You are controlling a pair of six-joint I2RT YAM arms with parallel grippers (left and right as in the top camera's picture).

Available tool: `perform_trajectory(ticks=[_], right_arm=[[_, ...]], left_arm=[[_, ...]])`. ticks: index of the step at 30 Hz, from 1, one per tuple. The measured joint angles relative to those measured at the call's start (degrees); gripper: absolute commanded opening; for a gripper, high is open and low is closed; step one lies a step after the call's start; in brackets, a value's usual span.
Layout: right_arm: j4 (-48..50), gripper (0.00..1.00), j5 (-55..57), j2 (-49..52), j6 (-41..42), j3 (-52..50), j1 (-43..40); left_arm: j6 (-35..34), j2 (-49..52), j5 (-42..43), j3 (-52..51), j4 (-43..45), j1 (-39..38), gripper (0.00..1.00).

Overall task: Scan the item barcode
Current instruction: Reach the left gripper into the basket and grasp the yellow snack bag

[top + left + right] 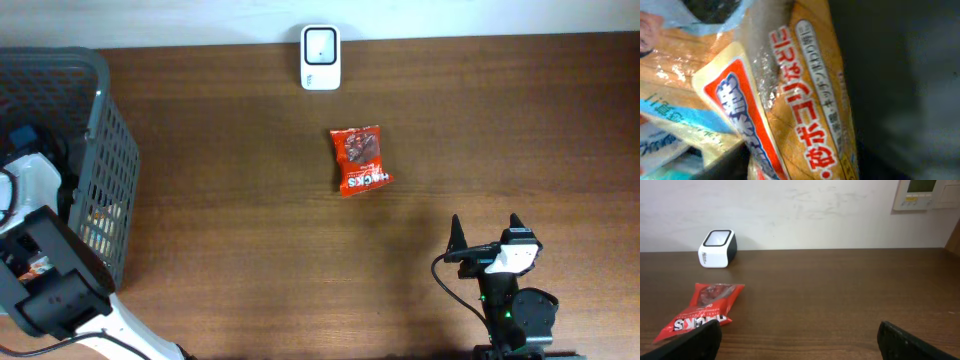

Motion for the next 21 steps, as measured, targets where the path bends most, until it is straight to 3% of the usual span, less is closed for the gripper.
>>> perform_trajectory(ticks=[1,6,10,14,18,21], right_arm=[[0.0,0.98,0.0,0.0,0.04,0.0,0.0],[0.0,0.98,0.0,0.0,0.02,0.0,0.0],[0.0,0.98,-0.02,0.0,0.0,0.0,0.0],[0.0,0.98,-0.02,0.0,0.04,0.0,0.0],[0.0,0.98,-0.02,0.0,0.04,0.0,0.0],[0.0,0.98,-0.02,0.02,-0.02,0.0,0.0]], left_arm=[[0.04,-0.24,-1.03,0.0,-0.15,-0.02,0.0],[0.04,-1.16,-1.4,6.4,-7.58,0.04,0.0],[0.02,-5.84,2.45,21.31,-11.5,0.04,0.0],[0.0,-18.73,16.33,33.31,-11.72,0.11,0.0],[0.2,-34.53,32.3,36.2,-13.38,-1.42,0.0],[3.96,-39.69,38.71,36.2,-17.35,-12.59,0.0]])
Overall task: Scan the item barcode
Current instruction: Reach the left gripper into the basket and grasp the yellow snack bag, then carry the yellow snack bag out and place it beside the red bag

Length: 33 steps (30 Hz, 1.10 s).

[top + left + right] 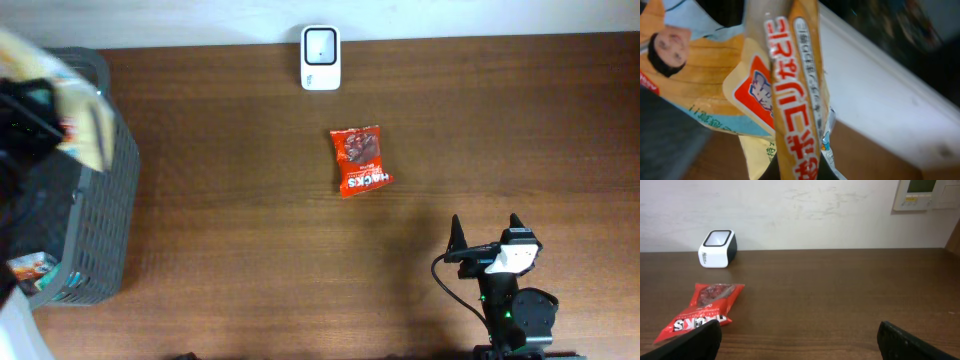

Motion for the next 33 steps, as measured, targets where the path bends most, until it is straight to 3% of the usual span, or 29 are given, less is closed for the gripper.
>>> perform_trajectory(ticks=[6,11,17,23,28,32,33], right_arm=[[0.0,0.98,0.0,-0.02,0.07,0.0,0.0],[0.0,0.98,0.0,-0.02,0.07,0.0,0.0],[0.0,0.98,0.02,-0.02,0.02,0.0,0.0],[0.0,0.98,0.02,-0.02,0.09,0.0,0.0],[0.0,0.99,0.0,-0.02,0.04,0.0,0.0],[0.0,0.98,0.02,-0.02,0.04,0.0,0.0],[0.0,0.98,0.02,-0.02,0.09,0.0,0.0]], left_arm=[[2.99,3.34,0.26,-3.72,-2.29,-22.95,0.0],[3.26,14.01,-13.51,-6.29,-0.74,-35.6,0.0],[5.05,30.84,-23.23,-6.56,1.49,-40.92,0.0],[12.74,44.87,-17.97,-6.67,2.23,-41.35,0.0],[17.59,49.7,-15.58,-6.88,5.16,-44.46,0.0],[22.12,49.79,-15.41,-6.88,7.82,-47.6,0.22],[21.99,49.79,-15.39,-6.88,7.91,-47.84,0.35]])
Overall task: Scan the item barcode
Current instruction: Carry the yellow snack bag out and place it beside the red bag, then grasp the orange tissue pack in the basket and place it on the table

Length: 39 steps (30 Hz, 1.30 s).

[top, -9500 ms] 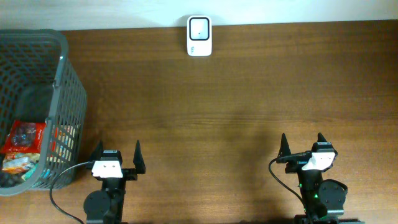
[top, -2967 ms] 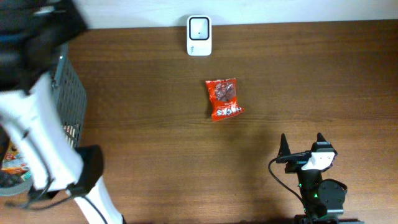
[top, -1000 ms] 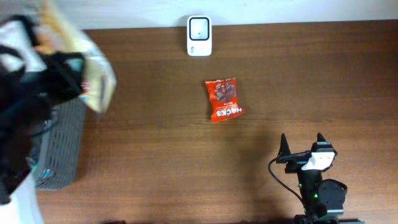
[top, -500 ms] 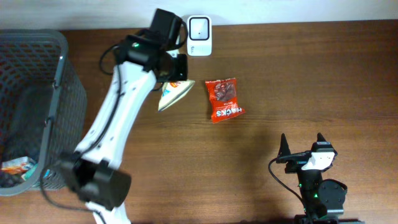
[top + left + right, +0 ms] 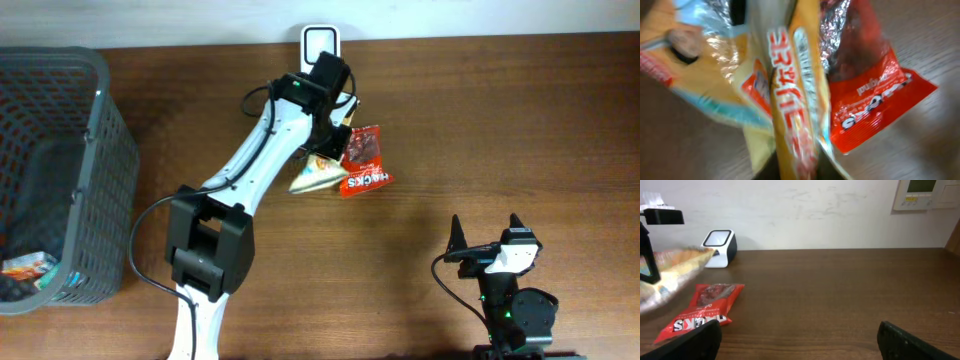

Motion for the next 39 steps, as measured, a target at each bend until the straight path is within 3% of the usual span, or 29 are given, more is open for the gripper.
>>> perform_trajectory(ticks=[7,8,9,11,13,14,18,23,27,30,33,36,39], right_arm=[[0.0,0.98,-0.02,0.0,-0.04,0.0,0.0],[0.0,0.98,0.0,0.0,0.0,0.0,0.0],[0.0,0.98,0.0,0.0,-0.04,0.0,0.0],[0.0,0.98,-0.02,0.0,-0.04,0.0,0.0],[0.0,0.98,-0.02,0.0,-0.04,0.0,0.0],[0.0,0.98,-0.02,0.0,-0.04,0.0,0.0],[0.0,0.98,0.02,0.0,-0.02,0.0,0.0],[0.0,0.98,0.0,0.0,-0.04,0.0,0.0],[0.0,0.98,-0.02,0.0,-0.02,0.0,0.0],[0.0,0.98,-0.02,0.0,-0.04,0.0,0.0],[0.0,0.98,-0.02,0.0,-0.07,0.0,0.0],[0.0,0.99,-0.02,0.0,-0.02,0.0,0.0],[0.0,0.98,-0.02,0.0,0.0,0.0,0.0]], left_arm=[[0.92,0.0,-0.02,0.24,-0.59,0.09,0.36],[0.92,0.02,-0.02,0.94,-1.99,0.09,0.41],[0.92,0.07,-0.02,2.75,-4.04,0.09,0.55],[0.87,0.2,-0.02,10.14,-8.61,0.33,0.61],[0.83,0.13,0.0,23.08,-14.34,1.18,0.95],[1.14,-0.15,-0.02,28.0,-15.74,1.88,0.99],[0.66,-1.53,0.17,50.4,-24.17,9.53,0.99],[-8.15,-7.74,-7.32,63.34,-32.87,29.86,0.99],[-11.54,-10.08,-10.82,63.3,-33.0,46.53,0.99],[-11.96,-10.51,-11.02,58.14,-32.98,53.02,0.99],[-12.9,-10.91,-12.85,45.46,-32.81,56.06,0.99],[-18.43,-11.13,-20.24,30.32,-32.5,56.94,0.99],[-22.51,-10.71,-24.98,13.66,-25.73,58.77,0.97]])
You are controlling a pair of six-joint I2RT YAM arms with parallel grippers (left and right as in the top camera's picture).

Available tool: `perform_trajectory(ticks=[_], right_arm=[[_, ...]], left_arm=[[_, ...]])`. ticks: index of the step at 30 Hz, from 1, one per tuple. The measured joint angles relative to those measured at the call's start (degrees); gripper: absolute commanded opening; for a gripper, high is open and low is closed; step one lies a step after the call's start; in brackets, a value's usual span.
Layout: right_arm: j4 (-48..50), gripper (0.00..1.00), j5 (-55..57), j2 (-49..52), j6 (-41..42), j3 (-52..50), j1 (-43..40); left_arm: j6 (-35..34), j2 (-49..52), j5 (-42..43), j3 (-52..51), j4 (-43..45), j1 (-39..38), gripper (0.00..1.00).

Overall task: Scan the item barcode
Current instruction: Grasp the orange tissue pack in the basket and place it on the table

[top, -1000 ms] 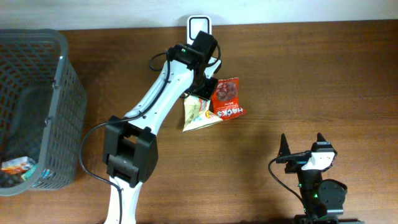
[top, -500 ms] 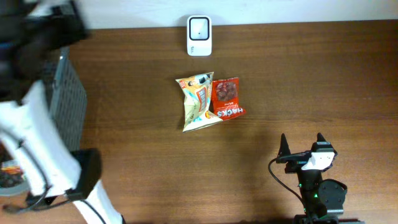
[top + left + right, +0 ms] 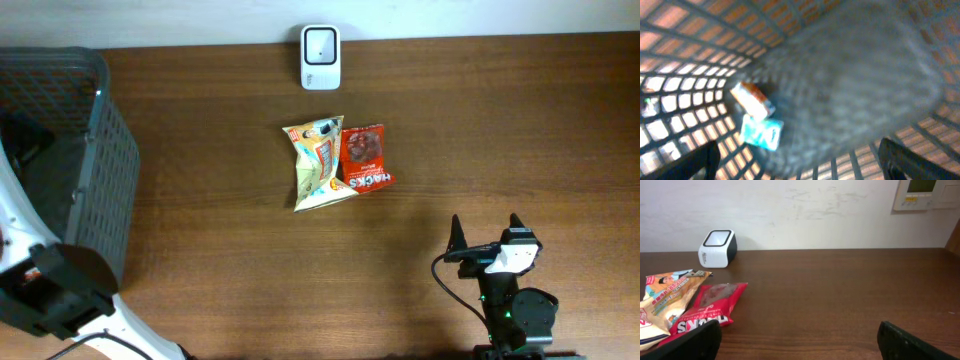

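Note:
The white barcode scanner [image 3: 320, 45] stands at the table's far edge, its window facing up. A yellow snack bag [image 3: 318, 165] lies flat in front of it, touching a red snack bag [image 3: 365, 172] on its right. Both bags [image 3: 667, 302] [image 3: 707, 307] and the scanner [image 3: 717, 247] show in the right wrist view. My left gripper [image 3: 799, 165] hangs open over the inside of the grey basket [image 3: 95, 170], holding nothing. Below it lie an orange-and-white packet [image 3: 752, 100] and a teal packet [image 3: 761, 132]. My right gripper [image 3: 487, 235] rests open near the front right, far from the bags.
The basket takes up the table's left end, and my left arm's base [image 3: 50, 295] stands in front of it. A wall runs behind the scanner, with a control panel [image 3: 922, 195] at the upper right.
The yellow bag, held in my left gripper beside the red bag, now lies on the table left of it. My left gripper is open and back over the basket. The right arm has not moved.
My left gripper was shut on the yellow bag down in the basket. Then it held the bag above the basket, then over the table near the scanner beside the red bag. Now the bag lies there and the gripper is open over the basket.

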Motion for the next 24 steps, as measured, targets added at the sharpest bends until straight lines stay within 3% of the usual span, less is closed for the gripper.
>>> perform_trajectory(ticks=[2,5,14,15,17,18,21,22,24], right_arm=[[0.0,0.98,0.0,0.02,-0.09,0.0,0.0],[0.0,0.98,0.0,0.0,-0.07,0.0,0.0],[0.0,0.98,0.02,0.0,-0.02,0.0,0.0],[0.0,0.98,0.0,0.0,-0.04,0.0,0.0],[-0.02,0.98,0.0,0.0,-0.02,0.0,0.0],[-0.02,0.98,0.0,0.0,-0.04,0.0,0.0],[0.0,0.98,0.02,0.0,-0.04,0.0,0.0],[0.0,0.99,0.0,0.0,-0.04,0.0,0.0],[0.0,0.99,0.0,0.0,-0.02,0.0,0.0]], left_arm=[[-1.25,0.42,-1.6,-12.07,7.82,1.42,0.91],[-2.34,0.63,-2.14,-21.49,13.88,2.8,0.87],[-9.35,0.63,-2.6,-31.3,18.95,9.86,0.84],[-9.6,0.63,-2.6,-32.63,19.78,9.84,0.8],[-10.08,0.63,-2.54,-35.89,22.32,9.79,0.66],[-10.19,0.63,-2.58,-37.22,23.3,9.79,0.55],[-10.58,0.63,-2.78,-39.1,25.75,9.79,0.09],[-10.51,0.63,-2.86,-39.1,25.97,9.79,0.0],[-10.75,0.63,-3.37,-39.1,26.08,9.79,0.0]])
